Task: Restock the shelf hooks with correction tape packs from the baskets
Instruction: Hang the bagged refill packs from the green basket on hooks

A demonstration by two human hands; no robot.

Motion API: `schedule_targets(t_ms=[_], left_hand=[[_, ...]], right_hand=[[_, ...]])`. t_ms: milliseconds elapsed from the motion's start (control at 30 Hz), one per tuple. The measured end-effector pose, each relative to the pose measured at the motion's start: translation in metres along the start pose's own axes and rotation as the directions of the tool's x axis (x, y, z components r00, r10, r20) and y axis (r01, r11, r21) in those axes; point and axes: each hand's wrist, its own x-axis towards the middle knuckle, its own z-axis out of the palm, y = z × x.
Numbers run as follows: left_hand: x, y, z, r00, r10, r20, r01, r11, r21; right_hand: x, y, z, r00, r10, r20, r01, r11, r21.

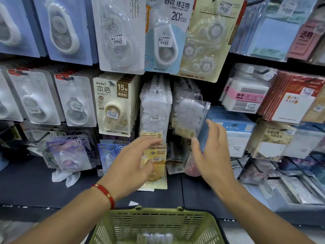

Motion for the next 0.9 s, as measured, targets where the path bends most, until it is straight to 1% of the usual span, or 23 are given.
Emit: schedule_targets(t_ms=[33,67,100,167,267,367,500,600,633,700,767,800,833,867,900], left_hand=[[0.001,-0.004,-0.002,1.000,0.024,-0.006,-0.024,0.998,0.062],[0.002,-0.007,-0.003,0.999,0.047,-0.009,-0.045,0.994,0.104],[0.004,-0.010,-0.003,0.997,0.075,-0.012,-0.073,0.987,0.141],[0.009,-0.014,-0.002,0.989,0.150,-0.007,-0.145,0.965,0.217],[0.017,-0.021,-0.001,0.978,0.210,0.013,-0.203,0.924,0.325],[0.020,-0.031,0.002,0.978,0.202,0.057,-0.208,0.903,0.377],[0.020,-0.042,0.003,0.976,0.195,0.099,-0.219,0.879,0.423],[0.017,-0.043,0.001,0.975,0.201,0.091,-0.221,0.889,0.401],[0.015,-0.044,0.000,0.977,0.197,0.087,-0.215,0.893,0.396],[0.006,-0.045,0.001,0.980,0.177,0.089,-0.198,0.897,0.396],[-0.007,-0.048,0.007,0.981,0.123,0.150,-0.173,0.905,0.389],[-0.016,-0.050,0.011,0.972,0.084,0.221,-0.166,0.907,0.386],[-0.026,-0.052,0.017,0.948,0.041,0.314,-0.172,0.900,0.401],[-0.038,-0.055,0.024,0.909,-0.010,0.416,-0.187,0.883,0.431],[-0.051,-0.058,0.031,0.857,-0.072,0.510,-0.203,0.863,0.463]], right_hand=[[0.002,0.001,0.002,0.994,-0.106,0.009,0.106,0.993,-0.042],[0.006,0.002,0.007,0.982,-0.182,0.055,0.186,0.979,-0.078],[0.012,0.003,0.012,0.966,-0.230,0.115,0.244,0.962,-0.122],[0.033,0.005,0.024,0.939,-0.269,0.214,0.314,0.924,-0.218],[0.067,0.003,0.043,0.923,-0.235,0.305,0.330,0.890,-0.315],[0.090,0.004,0.059,0.935,-0.193,0.298,0.300,0.877,-0.374],[0.102,0.007,0.071,0.934,-0.159,0.320,0.280,0.883,-0.377],[0.099,0.010,0.068,0.927,-0.152,0.343,0.285,0.880,-0.381],[0.093,0.011,0.064,0.933,-0.158,0.325,0.276,0.891,-0.360],[0.070,0.014,0.056,0.948,-0.237,0.214,0.294,0.910,-0.292],[0.033,0.020,0.048,0.936,-0.334,0.109,0.350,0.915,-0.200],[0.012,0.025,0.045,0.929,-0.356,0.106,0.369,0.914,-0.167],[-0.010,0.031,0.045,0.925,-0.353,0.139,0.371,0.917,-0.143],[-0.032,0.040,0.049,0.919,-0.317,0.233,0.350,0.929,-0.118],[-0.053,0.049,0.054,0.887,-0.248,0.390,0.308,0.947,-0.097]])
